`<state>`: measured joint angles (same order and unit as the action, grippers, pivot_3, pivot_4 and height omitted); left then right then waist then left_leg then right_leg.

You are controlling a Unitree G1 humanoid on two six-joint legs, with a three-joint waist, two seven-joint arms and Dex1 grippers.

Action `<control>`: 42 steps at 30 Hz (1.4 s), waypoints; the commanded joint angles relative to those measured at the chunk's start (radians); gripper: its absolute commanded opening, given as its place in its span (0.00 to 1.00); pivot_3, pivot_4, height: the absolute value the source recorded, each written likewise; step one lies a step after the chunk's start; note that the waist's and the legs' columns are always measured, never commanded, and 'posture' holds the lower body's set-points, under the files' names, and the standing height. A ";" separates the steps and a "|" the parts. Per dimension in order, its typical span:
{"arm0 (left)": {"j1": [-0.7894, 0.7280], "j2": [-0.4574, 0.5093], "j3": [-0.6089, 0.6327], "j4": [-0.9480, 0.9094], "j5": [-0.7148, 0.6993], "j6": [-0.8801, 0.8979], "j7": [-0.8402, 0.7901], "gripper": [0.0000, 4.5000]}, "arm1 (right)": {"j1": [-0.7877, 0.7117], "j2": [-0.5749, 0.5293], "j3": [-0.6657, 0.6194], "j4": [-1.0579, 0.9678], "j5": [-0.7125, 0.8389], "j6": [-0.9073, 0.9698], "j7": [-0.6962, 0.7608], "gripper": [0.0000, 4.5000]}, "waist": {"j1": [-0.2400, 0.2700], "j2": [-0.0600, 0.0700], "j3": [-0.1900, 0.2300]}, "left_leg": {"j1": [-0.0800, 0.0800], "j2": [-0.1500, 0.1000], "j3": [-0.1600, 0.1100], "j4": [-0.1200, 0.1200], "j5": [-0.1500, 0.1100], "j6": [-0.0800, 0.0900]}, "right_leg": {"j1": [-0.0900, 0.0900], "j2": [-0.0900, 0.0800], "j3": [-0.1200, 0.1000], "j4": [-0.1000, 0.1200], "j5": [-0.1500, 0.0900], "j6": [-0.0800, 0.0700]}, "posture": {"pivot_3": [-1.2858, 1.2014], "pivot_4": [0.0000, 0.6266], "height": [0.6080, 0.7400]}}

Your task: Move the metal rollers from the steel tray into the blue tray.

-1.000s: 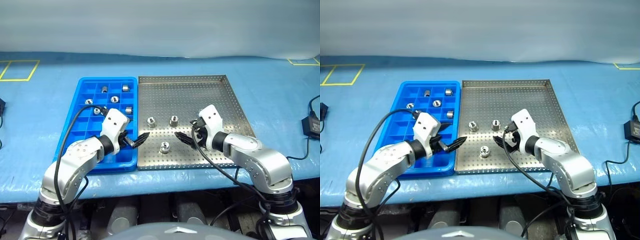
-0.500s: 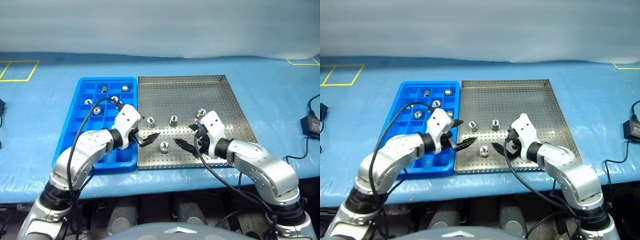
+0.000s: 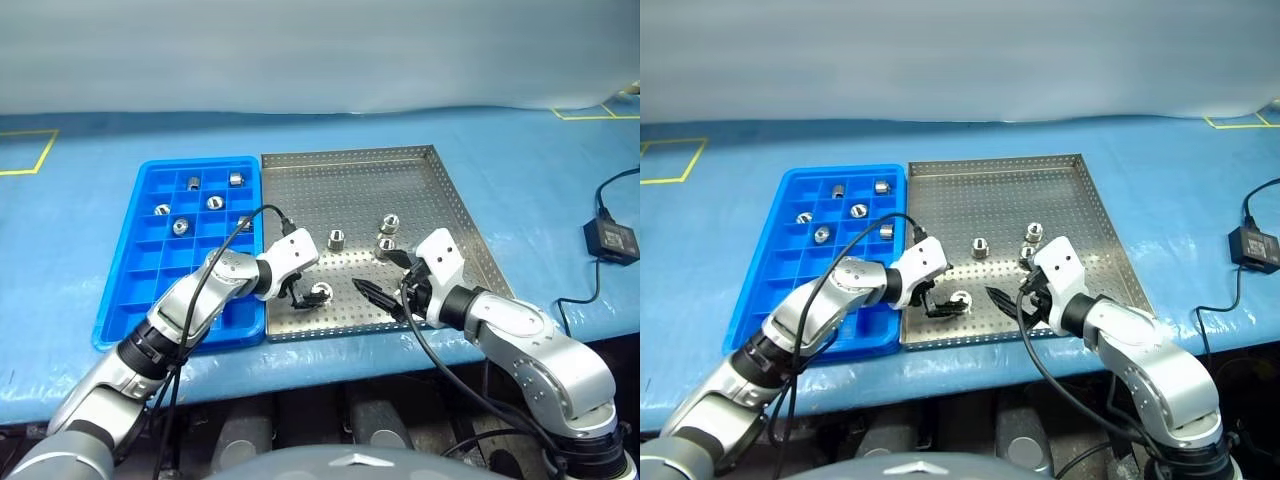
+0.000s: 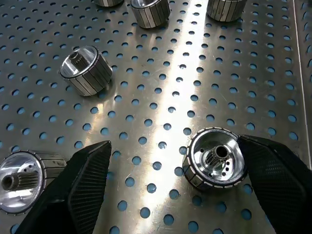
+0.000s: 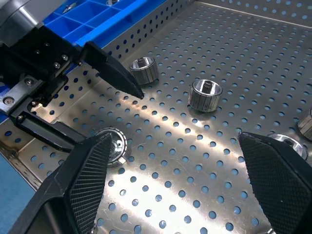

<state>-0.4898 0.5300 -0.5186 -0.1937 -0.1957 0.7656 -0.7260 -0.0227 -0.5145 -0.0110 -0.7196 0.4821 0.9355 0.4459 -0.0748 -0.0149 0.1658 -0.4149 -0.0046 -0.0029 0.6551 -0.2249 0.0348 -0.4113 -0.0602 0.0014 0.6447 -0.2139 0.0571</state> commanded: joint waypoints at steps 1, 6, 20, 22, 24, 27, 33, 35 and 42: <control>-0.005 -0.009 -0.016 0.031 0.031 -0.008 -0.022 1.00 | -0.001 0.004 -0.024 -0.048 0.010 -0.021 -0.016 0.97 | -0.003 0.000 0.000 | 0.000 0.000 0.000 0.000 0.000 0.000 | 0.000 0.000 0.000 0.000 0.000 0.000 | 0.43 0.24 1.00; -0.007 -0.019 -0.028 0.053 0.059 -0.009 -0.044 0.92 | 0.000 0.005 -0.021 -0.049 0.010 -0.019 -0.030 0.98 | -0.004 0.000 -0.001 | 0.000 0.000 0.000 0.001 0.000 0.001 | 0.001 0.000 0.000 0.000 0.000 0.001 | 0.43 0.24 1.00; 0.029 -0.040 0.036 0.012 0.029 -0.002 -0.078 0.47 | -0.026 0.014 -0.002 -0.024 0.005 -0.019 -0.043 0.98 | -0.003 0.001 -0.001 | 0.000 0.000 0.003 0.005 -0.001 0.004 | 0.002 -0.001 0.004 0.000 0.002 0.004 | 0.44 0.24 1.00; 0.037 -0.041 0.061 0.002 0.012 -0.006 -0.083 0.43 | -0.033 0.012 0.009 -0.013 -0.003 -0.011 -0.047 0.98 | -0.004 0.001 -0.001 | 0.000 0.000 0.003 0.005 -0.001 0.004 | 0.001 -0.001 0.004 0.000 0.003 0.004 | 0.44 0.24 1.00; 0.041 -0.040 0.074 -0.004 0.010 -0.009 -0.082 0.33 | -0.042 0.005 0.029 0.006 -0.024 0.005 -0.059 0.98 | -0.004 0.001 -0.001 | 0.000 0.000 0.004 0.005 -0.001 0.004 | 0.000 0.000 0.005 0.000 0.003 0.004 | 0.45 0.24 1.00; 0.038 -0.039 0.090 -0.010 0.013 -0.002 -0.072 0.27 | -0.063 -0.005 0.061 0.040 -0.050 0.031 -0.077 0.98 | -0.004 0.001 -0.001 | 0.000 0.000 0.005 0.005 -0.001 0.004 | 0.000 0.000 0.006 0.000 0.003 0.004 | 0.45 0.24 1.00; 0.025 -0.053 0.104 -0.005 0.010 0.013 -0.073 0.27 | -0.105 0.000 0.081 0.066 -0.061 0.038 -0.081 0.98 | -0.001 0.001 -0.001 | 0.000 0.000 0.006 0.005 -0.002 0.005 | -0.001 0.000 0.007 0.000 0.003 0.005 | 0.46 0.24 1.00; 0.031 -0.058 0.117 -0.016 0.004 0.015 -0.067 0.27 | -0.106 0.003 0.085 0.067 -0.062 0.037 -0.081 0.98 | 0.001 0.001 -0.001 | 0.000 0.000 0.007 0.005 -0.002 0.006 | -0.001 0.000 0.008 0.000 0.003 0.006 | 0.46 0.24 1.00; 0.031 -0.062 0.198 -0.061 -0.037 0.060 -0.028 0.27 | -0.113 0.008 0.101 0.084 -0.060 0.022 -0.061 0.98 | 0.001 0.001 -0.001 | 0.000 0.000 0.008 0.006 -0.002 0.006 | -0.002 0.000 0.009 0.000 0.005 0.008 | 0.47 0.24 1.00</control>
<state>-0.4485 0.4692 -0.3749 -0.1950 -0.2114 0.8211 -0.7644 -0.1181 -0.5067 0.0968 -0.6285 0.4204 0.9718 0.3747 -0.0734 -0.0143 0.1650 -0.4153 -0.0045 0.0047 0.6608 -0.2272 0.0411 -0.4128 -0.0605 0.0101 0.6446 -0.2092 0.0649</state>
